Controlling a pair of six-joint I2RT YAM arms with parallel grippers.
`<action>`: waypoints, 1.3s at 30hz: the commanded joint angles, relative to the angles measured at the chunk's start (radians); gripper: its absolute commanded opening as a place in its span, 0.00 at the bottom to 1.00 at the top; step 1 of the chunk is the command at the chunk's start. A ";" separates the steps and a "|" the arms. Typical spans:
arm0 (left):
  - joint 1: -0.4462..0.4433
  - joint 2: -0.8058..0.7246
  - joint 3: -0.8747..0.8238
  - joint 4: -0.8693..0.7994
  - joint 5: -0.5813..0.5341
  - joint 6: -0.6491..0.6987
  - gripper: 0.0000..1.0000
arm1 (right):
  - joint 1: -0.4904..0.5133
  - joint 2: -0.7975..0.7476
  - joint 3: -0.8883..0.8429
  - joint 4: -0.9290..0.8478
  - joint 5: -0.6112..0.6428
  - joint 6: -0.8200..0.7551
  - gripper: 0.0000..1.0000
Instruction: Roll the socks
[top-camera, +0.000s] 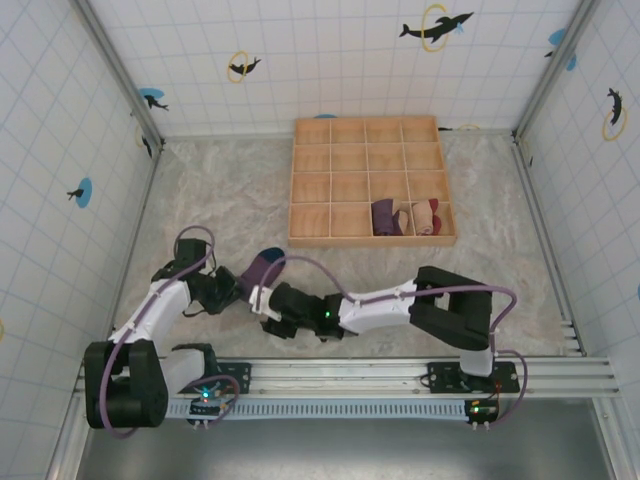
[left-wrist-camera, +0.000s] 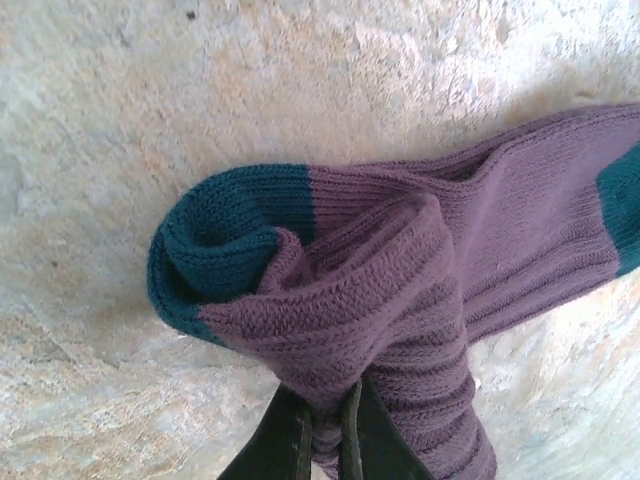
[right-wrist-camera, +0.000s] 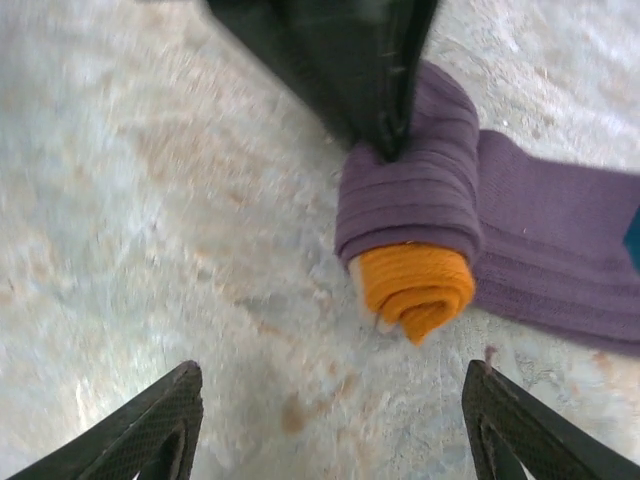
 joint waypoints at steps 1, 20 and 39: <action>-0.015 -0.007 -0.002 -0.083 0.007 -0.014 0.00 | 0.063 0.051 -0.035 0.238 0.270 -0.293 0.70; -0.043 0.010 0.001 -0.099 0.010 0.005 0.00 | 0.052 0.330 0.132 0.331 0.367 -0.464 0.57; -0.042 0.014 0.081 -0.130 -0.026 0.018 0.52 | -0.087 0.274 0.107 0.011 -0.031 -0.158 0.02</action>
